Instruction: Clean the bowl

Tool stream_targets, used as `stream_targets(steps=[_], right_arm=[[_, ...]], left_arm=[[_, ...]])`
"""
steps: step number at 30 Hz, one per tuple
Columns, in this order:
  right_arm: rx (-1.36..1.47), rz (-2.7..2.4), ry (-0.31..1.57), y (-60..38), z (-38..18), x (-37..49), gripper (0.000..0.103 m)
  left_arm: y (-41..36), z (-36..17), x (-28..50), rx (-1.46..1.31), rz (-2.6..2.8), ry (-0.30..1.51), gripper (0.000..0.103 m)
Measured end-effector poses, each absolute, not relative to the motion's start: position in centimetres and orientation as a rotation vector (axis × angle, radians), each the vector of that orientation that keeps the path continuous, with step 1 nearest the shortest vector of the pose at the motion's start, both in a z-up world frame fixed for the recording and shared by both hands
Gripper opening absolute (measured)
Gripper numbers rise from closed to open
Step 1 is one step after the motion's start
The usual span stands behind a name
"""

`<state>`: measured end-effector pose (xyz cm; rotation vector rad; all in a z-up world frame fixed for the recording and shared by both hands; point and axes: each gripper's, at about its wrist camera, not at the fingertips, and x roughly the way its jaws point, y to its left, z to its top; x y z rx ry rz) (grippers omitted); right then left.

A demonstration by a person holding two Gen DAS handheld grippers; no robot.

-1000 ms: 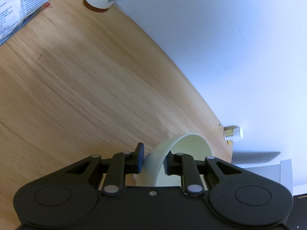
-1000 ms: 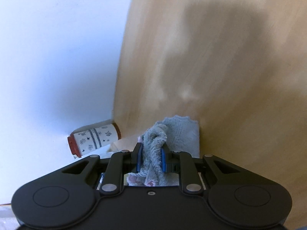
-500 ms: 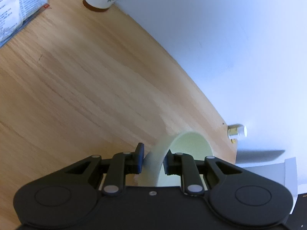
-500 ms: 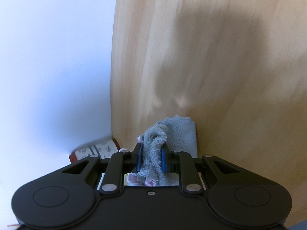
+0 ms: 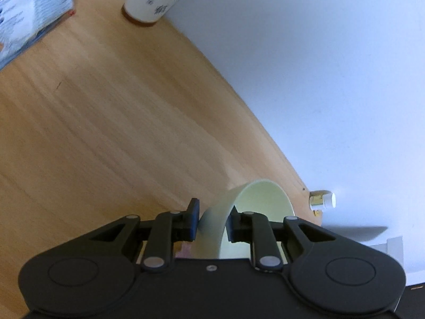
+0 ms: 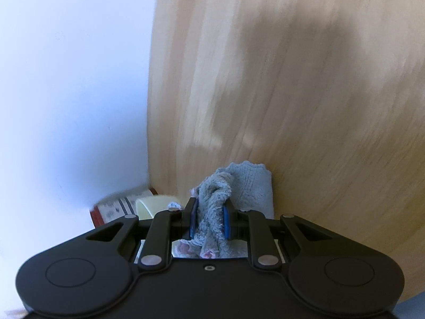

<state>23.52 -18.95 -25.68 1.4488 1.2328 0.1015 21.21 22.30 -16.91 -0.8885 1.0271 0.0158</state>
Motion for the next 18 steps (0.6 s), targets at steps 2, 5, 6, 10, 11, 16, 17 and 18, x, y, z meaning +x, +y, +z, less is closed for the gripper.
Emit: stream_targets(steps=[2,5,6,10,11,16,17,18], right_arm=[[1.42,0.118,1.244,-19.2,-25.8,23.3,0.021],[1.357,0.115,1.267,-19.4,-26.0,23.6,0.021],[1.357,0.114,1.271,-19.4,-26.1,23.9,0.021],[1.311,0.109,1.288,-19.5,-26.2,24.2,0.021],[1.305,0.108,1.291,-19.4,-26.3,24.5,0.021],[1.241,0.119,1.299,-19.3,-26.4,25.8,0.021],[1.221,0.126,1.298,-19.5,-26.2,26.0,0.021],[1.212,0.135,1.296,-19.5,-26.0,26.2,0.021]], left_arm=[[21.9,-17.1,21.6,-0.839,0.002,1.046,0.018],[21.6,-17.8,21.6,-0.836,0.01,1.064,0.018],[21.6,-18.1,21.6,-0.833,0.009,1.073,0.018],[21.4,-18.9,21.5,-0.815,0.01,1.097,0.017],[21.2,-19.1,21.6,-0.814,0.011,1.097,0.017],[21.6,-19.9,21.2,-0.805,0.018,1.109,0.017],[21.8,-20.1,21.1,-0.805,0.023,1.113,0.016],[22.0,-20.3,21.0,-0.804,0.029,1.115,0.015]])
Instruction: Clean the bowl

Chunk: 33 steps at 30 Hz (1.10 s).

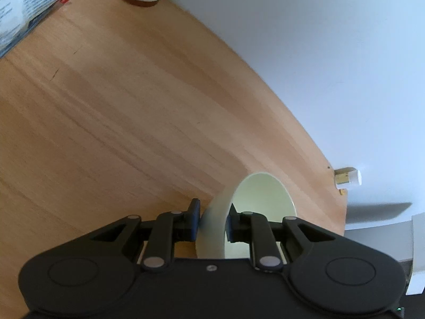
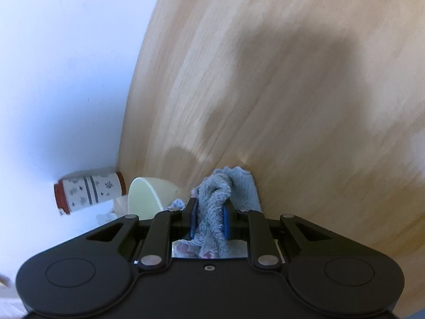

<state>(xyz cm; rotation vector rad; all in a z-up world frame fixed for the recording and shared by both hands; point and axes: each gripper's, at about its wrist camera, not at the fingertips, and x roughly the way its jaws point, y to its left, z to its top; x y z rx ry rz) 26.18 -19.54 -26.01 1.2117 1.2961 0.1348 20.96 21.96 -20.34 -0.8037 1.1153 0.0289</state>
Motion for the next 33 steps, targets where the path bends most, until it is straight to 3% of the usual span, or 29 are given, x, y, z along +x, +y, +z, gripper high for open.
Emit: stream_targets(steps=[23,28,33], right_arm=[[0.691,0.511,1.315,-13.8,-20.9,27.5,0.021],[0.757,0.461,1.286,-15.8,-20.6,26.5,0.02],[1.078,0.233,1.203,-21.1,-22.3,24.4,0.02]], left_arm=[[20.2,-20.8,20.8,-0.752,0.001,1.155,0.013],[20.1,-20.6,20.9,-0.741,-0.009,1.166,0.014],[20.2,-20.7,20.7,-0.761,-0.021,1.186,0.014]])
